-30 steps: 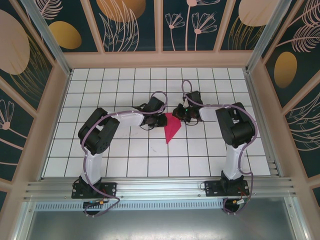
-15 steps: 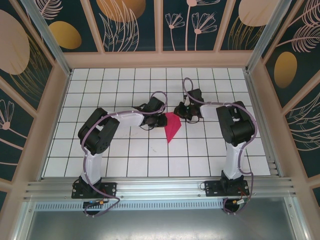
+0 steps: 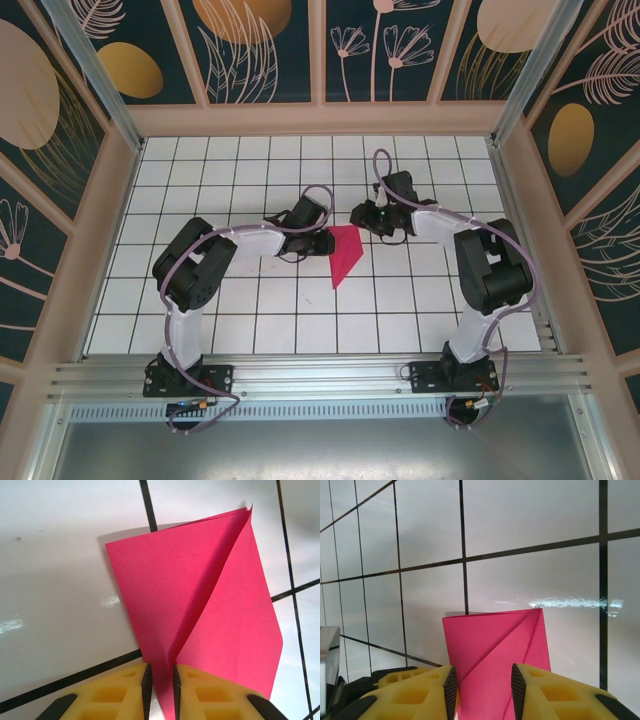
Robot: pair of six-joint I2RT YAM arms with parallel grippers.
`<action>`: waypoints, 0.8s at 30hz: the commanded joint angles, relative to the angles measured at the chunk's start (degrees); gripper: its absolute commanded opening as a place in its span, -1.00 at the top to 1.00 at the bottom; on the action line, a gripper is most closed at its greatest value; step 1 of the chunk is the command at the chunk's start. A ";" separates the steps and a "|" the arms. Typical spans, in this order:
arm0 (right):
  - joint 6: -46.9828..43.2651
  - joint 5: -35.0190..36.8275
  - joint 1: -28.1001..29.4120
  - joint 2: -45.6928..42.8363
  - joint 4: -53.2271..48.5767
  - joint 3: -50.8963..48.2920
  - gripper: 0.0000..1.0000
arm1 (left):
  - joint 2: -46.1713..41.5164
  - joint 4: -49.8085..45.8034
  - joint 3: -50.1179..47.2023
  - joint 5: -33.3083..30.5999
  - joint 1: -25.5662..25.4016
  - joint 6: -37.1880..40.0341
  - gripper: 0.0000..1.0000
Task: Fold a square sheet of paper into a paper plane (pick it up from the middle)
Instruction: Fourth fold the wing at the center of the table.
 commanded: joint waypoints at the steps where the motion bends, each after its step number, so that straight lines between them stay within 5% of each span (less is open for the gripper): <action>1: -2.84 0.83 -0.53 0.91 -3.03 -1.47 0.17 | 1.34 -5.35 -2.84 5.74 -1.98 3.78 0.53; 15: -5.37 -4.03 -0.31 8.66 -2.77 1.17 0.11 | 2.06 -6.73 -3.10 4.18 -2.74 5.10 0.47; 24: -5.49 -8.37 0.54 5.63 -0.91 -1.19 0.19 | 2.94 -5.50 -4.07 6.53 -3.47 6.44 0.49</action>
